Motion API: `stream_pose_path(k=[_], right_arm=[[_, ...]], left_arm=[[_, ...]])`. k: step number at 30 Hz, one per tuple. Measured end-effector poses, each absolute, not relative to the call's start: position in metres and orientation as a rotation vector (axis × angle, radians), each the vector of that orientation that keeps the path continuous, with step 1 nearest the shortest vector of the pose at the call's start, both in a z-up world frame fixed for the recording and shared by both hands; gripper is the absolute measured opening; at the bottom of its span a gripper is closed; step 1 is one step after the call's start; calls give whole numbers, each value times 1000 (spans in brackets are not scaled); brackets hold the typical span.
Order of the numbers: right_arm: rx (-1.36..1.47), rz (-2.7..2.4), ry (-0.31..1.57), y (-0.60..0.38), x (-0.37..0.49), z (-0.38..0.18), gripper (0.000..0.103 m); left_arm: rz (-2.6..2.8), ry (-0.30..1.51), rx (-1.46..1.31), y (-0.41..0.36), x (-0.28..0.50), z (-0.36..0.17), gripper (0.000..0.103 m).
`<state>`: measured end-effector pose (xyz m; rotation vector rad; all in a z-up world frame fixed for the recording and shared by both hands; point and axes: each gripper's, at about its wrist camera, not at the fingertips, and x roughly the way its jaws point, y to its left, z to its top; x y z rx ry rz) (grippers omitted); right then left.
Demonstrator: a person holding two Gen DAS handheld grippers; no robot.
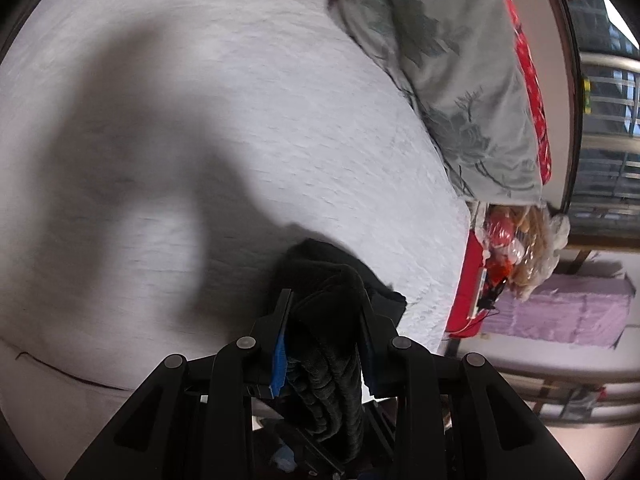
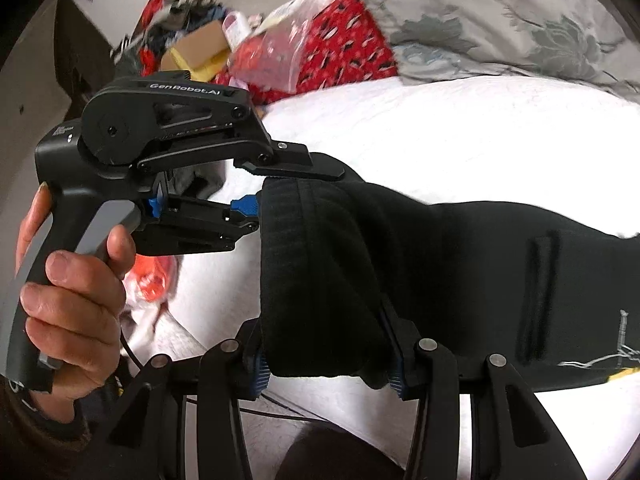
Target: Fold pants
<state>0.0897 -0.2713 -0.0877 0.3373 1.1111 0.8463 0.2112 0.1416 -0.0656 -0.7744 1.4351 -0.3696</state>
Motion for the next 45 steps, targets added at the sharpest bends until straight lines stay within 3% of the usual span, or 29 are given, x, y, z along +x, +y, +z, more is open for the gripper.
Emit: stream_pose_path(k=[7, 17, 21, 25, 29, 34, 37, 40, 45], right_arm=[[499, 777, 1138, -349, 117, -103, 46], [766, 652, 1276, -447, 144, -178, 49], [963, 635, 1343, -469, 147, -215, 50], [1080, 654, 1351, -481, 150, -224, 51], [1140, 657, 1353, -503, 148, -226, 57], [1135, 634, 1330, -543, 150, -221, 59], [1084, 631, 1260, -560, 158, -205, 60], [1007, 639, 1227, -556, 167, -190, 68], [871, 676, 1211, -530, 183, -177, 68]], left_arm=[[-397, 1490, -643, 31, 220, -62, 27], [-334, 1625, -401, -106, 238, -120, 28], [-339, 1600, -370, -133, 240, -119, 35], [-401, 1555, -413, -140, 234, -106, 53], [-443, 1512, -430, -126, 222, -94, 54], [-432, 1438, -451, -83, 200, -83, 67], [-393, 1407, -428, -63, 185, -82, 67], [-346, 1385, -436, -50, 175, -87, 65], [-334, 1345, -542, -28, 179, -85, 66]])
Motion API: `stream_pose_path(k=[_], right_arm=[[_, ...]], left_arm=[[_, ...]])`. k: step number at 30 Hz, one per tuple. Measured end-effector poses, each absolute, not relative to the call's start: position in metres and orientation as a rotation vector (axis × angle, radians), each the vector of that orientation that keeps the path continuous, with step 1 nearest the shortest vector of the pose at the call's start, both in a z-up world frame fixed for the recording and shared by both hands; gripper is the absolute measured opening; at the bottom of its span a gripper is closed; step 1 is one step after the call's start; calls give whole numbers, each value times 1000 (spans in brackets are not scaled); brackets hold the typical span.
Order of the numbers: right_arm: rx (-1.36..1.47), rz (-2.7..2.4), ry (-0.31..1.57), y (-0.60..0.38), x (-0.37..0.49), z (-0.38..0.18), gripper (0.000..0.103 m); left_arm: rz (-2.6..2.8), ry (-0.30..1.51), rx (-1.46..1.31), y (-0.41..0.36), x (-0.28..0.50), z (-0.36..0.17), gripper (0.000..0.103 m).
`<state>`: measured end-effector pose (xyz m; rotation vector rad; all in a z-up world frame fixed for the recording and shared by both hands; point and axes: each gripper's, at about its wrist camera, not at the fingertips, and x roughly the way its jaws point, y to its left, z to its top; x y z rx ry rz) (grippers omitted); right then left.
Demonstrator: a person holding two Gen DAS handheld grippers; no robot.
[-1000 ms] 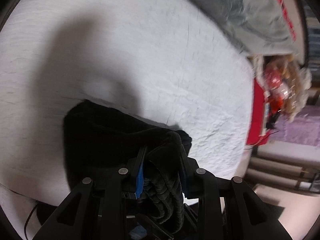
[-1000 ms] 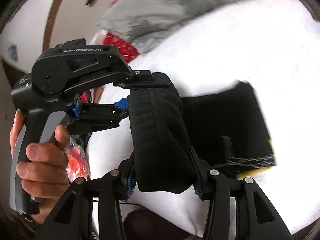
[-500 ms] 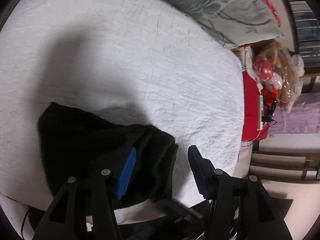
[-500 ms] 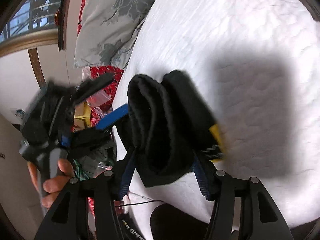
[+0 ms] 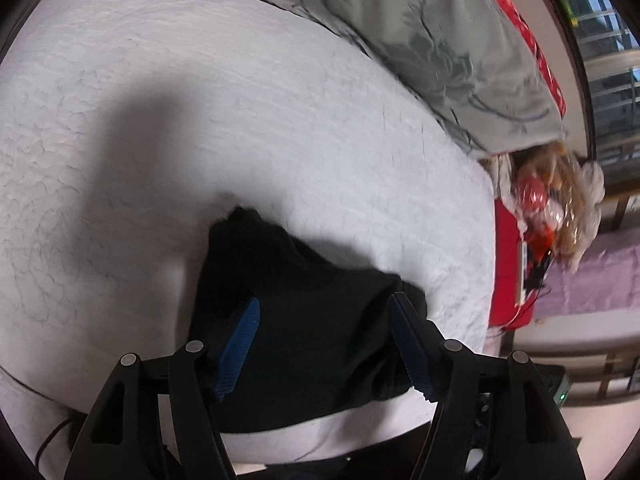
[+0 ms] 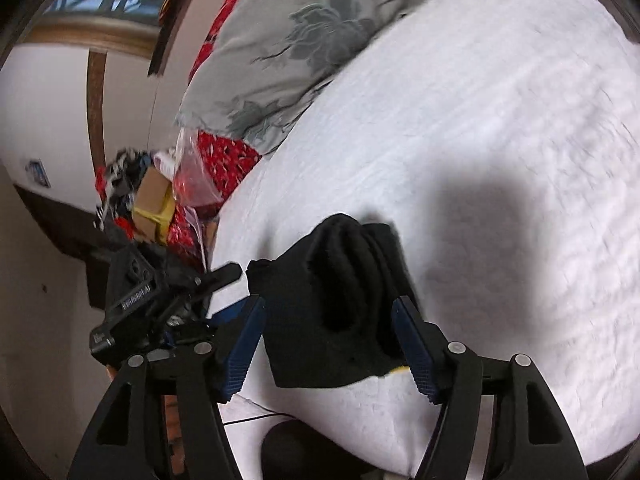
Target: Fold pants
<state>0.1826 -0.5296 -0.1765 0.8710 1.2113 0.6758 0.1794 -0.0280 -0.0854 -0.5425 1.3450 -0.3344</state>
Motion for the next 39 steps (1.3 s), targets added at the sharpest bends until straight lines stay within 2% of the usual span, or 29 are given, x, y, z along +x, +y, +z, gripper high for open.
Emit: stream_pose_path(k=[6, 14, 15, 16, 17, 18, 21, 24, 28, 32, 34, 36, 39], right_arm=[[829, 640, 1236, -521, 196, -184, 72], [686, 607, 1278, -489, 219, -192, 74], [663, 615, 1272, -485, 220, -193, 71], [642, 625, 1267, -482, 221, -193, 66], [590, 631, 1268, -477, 223, -193, 41], [566, 632, 1274, -477, 225, -195, 30], [694, 655, 1247, -498, 229, -199, 24], [735, 630, 1298, -501, 228, -220, 24], [758, 617, 1301, -501, 227, -225, 25], [754, 648, 1301, -506, 224, -215, 42], [776, 675, 1273, -513, 217, -205, 46], [773, 687, 1259, -518, 211, -199, 59], [765, 713, 1252, -519, 198, -194, 61]], left_arm=[[-229, 1281, -482, -15, 182, -83, 67], [-217, 1319, -408, -29, 166, -110, 68], [-206, 1318, -389, -29, 167, -111, 62], [-190, 1318, -375, -30, 169, -110, 48], [-182, 1318, -371, -31, 173, -108, 44], [-184, 1320, -376, -32, 178, -107, 41], [-193, 1341, -374, -35, 188, -111, 40], [-163, 1349, -311, -43, 195, -122, 45], [-165, 1374, -365, -44, 205, -124, 49], [-199, 1343, -426, -29, 195, -112, 51], [-213, 1314, -462, -19, 181, -103, 58], [-221, 1292, -485, -11, 165, -100, 66], [-241, 1292, -518, -7, 138, -106, 69]])
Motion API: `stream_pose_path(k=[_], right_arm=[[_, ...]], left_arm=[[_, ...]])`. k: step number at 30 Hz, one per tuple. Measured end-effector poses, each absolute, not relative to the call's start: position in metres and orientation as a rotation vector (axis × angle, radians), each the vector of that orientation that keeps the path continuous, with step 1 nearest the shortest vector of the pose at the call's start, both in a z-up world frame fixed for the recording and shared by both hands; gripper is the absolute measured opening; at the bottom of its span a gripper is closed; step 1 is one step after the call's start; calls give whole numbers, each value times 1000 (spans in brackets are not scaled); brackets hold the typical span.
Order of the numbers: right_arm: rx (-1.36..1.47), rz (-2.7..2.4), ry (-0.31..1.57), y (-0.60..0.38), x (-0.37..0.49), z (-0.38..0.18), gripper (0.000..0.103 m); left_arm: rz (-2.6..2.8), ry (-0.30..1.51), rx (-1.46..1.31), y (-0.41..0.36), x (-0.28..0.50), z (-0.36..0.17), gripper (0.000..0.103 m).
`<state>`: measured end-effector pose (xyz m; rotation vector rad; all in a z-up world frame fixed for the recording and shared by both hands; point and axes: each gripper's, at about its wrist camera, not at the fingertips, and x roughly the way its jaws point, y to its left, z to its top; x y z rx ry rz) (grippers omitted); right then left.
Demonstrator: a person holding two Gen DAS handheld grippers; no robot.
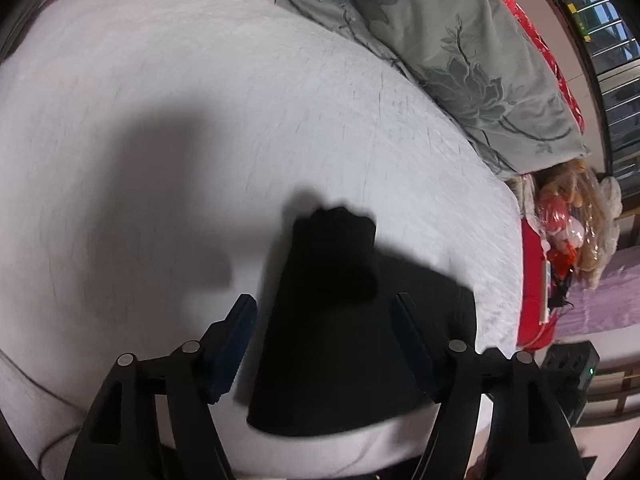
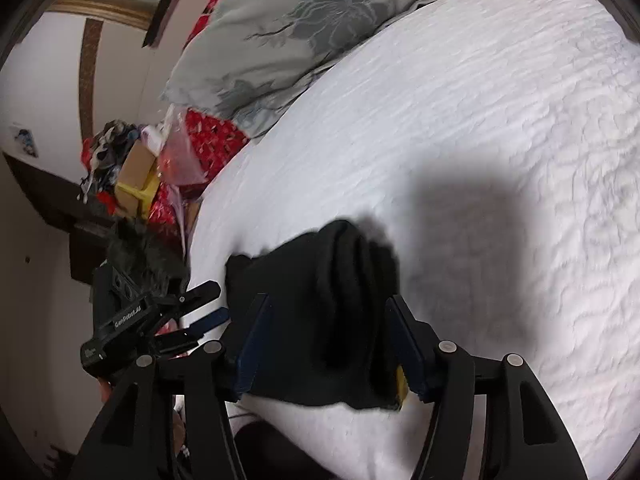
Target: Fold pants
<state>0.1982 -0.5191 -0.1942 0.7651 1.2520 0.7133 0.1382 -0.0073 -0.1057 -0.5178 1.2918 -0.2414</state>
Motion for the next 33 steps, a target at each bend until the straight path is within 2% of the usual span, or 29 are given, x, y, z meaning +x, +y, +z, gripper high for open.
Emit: stream_pose_path(k=[8, 9, 10, 11, 12, 13, 15, 19, 25, 26, 29, 32, 33], right_arm=[[652, 664, 1307, -504, 179, -207, 61], [648, 660, 1308, -503, 177, -209, 56], [645, 663, 1310, -503, 176, -210, 50], [631, 658, 1313, -502, 175, -212, 38], [626, 656, 1316, -502, 175, -212, 35], [643, 662, 1316, -504, 175, -210, 32], [711, 681, 1296, -517, 174, -203, 25], [655, 672, 1336, -521, 166, -216, 24], [692, 658, 1352, -523, 161, -230, 37], [686, 660, 1350, -524, 162, -226, 42], [720, 668, 1298, -532, 168, -207, 43], [750, 644, 1237, -538, 182, -192, 59], [743, 628, 1229, -537, 188, -189, 61]], left_arm=[[-252, 1368, -615, -1, 96, -151, 70], [-248, 1357, -611, -2, 96, -150, 68], [-244, 1355, -600, -2, 98, -148, 63], [-244, 1351, -596, -3, 101, -144, 56], [-250, 1351, -599, -5, 103, -142, 41], [-265, 1349, -605, -6, 102, -137, 36], [-264, 1340, -548, -11, 101, -132, 33], [-238, 1358, -491, -17, 101, -146, 33], [-248, 1361, -527, -9, 101, -138, 39], [-255, 1349, -517, -7, 101, -132, 38], [-257, 1277, -485, 2, 98, -107, 39], [-257, 1221, -445, 2, 105, -85, 53], [-256, 1206, -423, -1, 111, -80, 60]])
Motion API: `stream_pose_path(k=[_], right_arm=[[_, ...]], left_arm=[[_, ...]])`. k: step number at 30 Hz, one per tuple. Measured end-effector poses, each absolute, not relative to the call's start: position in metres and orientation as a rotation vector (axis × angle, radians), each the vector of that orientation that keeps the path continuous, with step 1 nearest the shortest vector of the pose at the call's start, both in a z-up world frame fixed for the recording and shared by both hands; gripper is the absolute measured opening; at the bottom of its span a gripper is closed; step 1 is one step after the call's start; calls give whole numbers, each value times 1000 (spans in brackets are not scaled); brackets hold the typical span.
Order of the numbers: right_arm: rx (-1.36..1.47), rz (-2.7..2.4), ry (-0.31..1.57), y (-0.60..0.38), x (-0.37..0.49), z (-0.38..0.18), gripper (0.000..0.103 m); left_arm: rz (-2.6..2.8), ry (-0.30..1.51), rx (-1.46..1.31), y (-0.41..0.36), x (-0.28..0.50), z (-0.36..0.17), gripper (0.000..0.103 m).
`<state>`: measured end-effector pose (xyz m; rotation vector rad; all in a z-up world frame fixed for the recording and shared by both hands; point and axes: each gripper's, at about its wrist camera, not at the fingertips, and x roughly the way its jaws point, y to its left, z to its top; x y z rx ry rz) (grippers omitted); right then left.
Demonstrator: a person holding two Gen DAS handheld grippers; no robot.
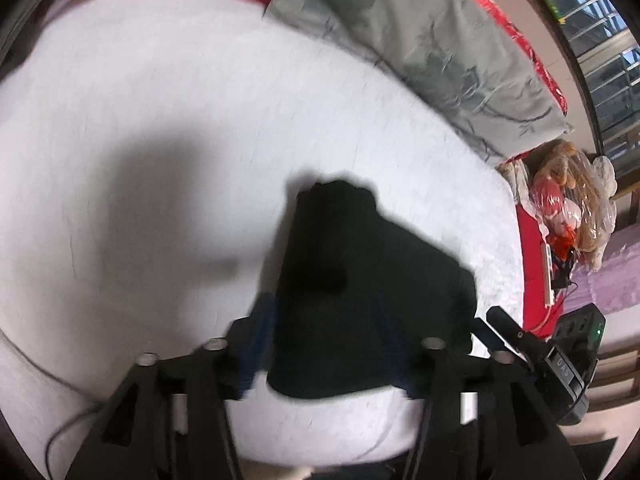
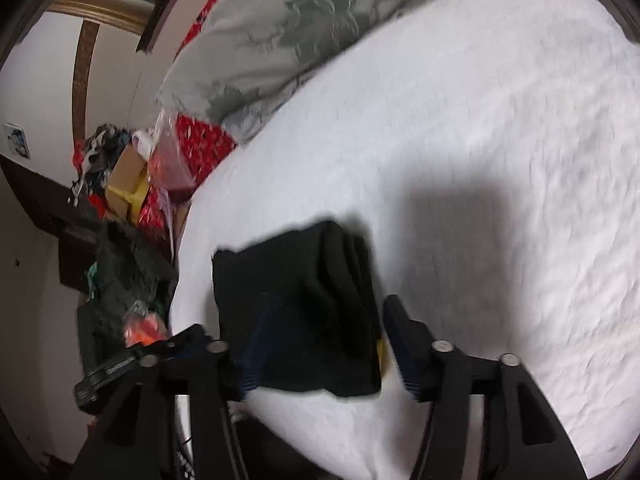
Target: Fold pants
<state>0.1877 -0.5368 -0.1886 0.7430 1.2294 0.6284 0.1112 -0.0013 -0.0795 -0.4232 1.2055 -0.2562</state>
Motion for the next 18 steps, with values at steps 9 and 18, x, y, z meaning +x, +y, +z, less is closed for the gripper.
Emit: stream_pose_path(k=[9, 18], right_arm=[[681, 573, 1253, -506, 221, -197, 61], [738, 574, 1320, -507, 228, -235, 35]], left_arm=[[-179, 1249, -254, -46, 160, -92, 60], [-164, 1277, -177, -80, 197, -125, 47]])
